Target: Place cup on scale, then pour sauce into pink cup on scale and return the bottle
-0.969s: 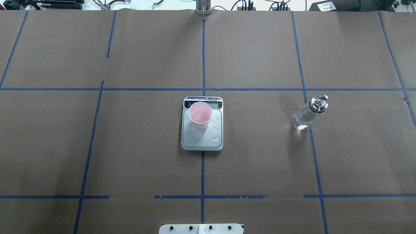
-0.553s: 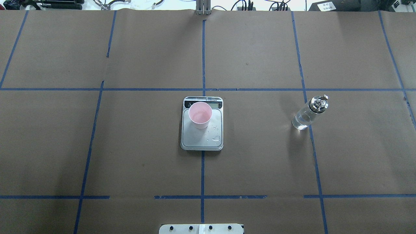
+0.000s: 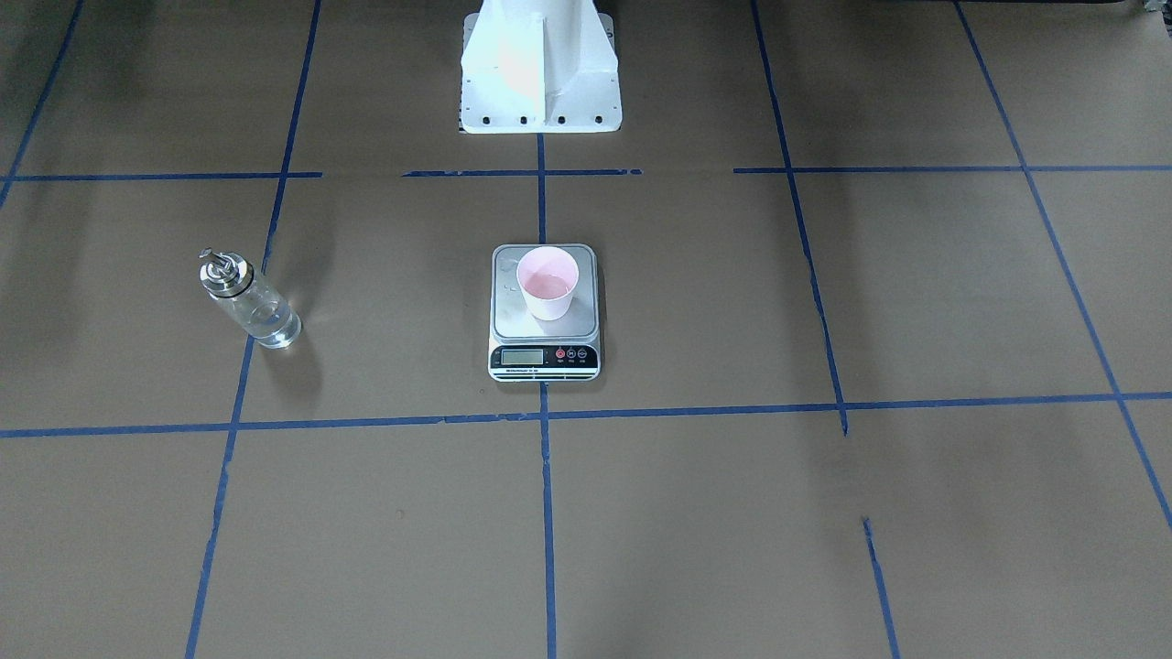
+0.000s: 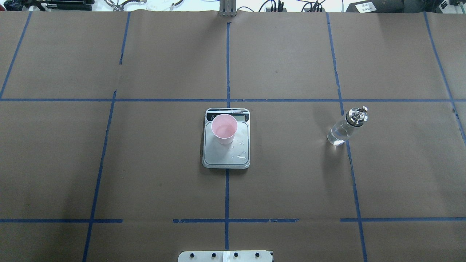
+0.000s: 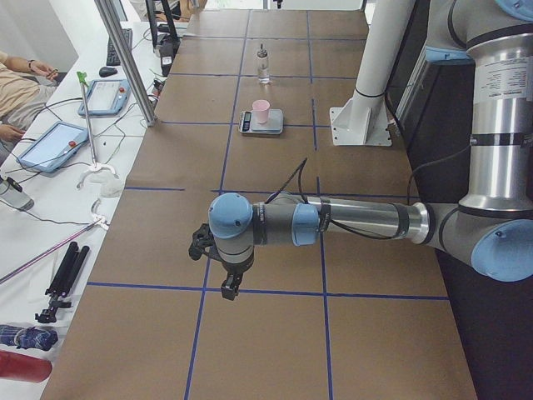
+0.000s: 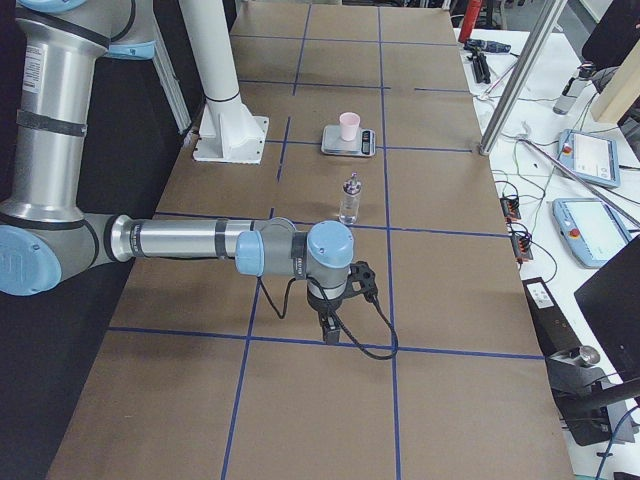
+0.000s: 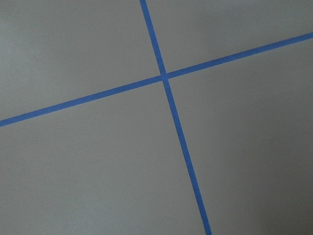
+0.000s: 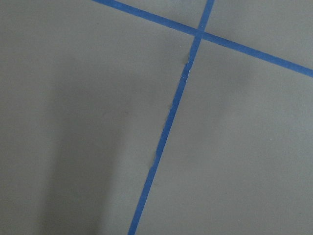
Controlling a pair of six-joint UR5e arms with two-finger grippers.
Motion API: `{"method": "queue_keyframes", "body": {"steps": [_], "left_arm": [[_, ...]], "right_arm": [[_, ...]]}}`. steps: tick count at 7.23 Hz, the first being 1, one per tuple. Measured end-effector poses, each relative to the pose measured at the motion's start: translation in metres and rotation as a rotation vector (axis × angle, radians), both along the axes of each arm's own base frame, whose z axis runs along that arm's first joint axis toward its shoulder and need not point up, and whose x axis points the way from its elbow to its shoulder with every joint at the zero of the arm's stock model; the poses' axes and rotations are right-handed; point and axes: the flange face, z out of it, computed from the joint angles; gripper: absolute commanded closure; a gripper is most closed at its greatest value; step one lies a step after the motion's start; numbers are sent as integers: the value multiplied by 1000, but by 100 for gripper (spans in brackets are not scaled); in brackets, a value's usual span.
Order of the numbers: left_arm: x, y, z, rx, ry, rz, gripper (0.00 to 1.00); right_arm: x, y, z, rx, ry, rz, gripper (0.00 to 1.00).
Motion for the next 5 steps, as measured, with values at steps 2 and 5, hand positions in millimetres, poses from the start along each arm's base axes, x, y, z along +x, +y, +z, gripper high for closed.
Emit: {"method": "queue_keyframes", "body": {"steps": [2, 5], "left_arm": [[0, 0, -1, 2, 0, 0, 0], [0, -2, -3, 1, 0, 1, 0]], "right_arm": [[1, 3, -1, 1, -2, 1, 0], [1, 6, -3, 3, -4, 3, 0]]}}
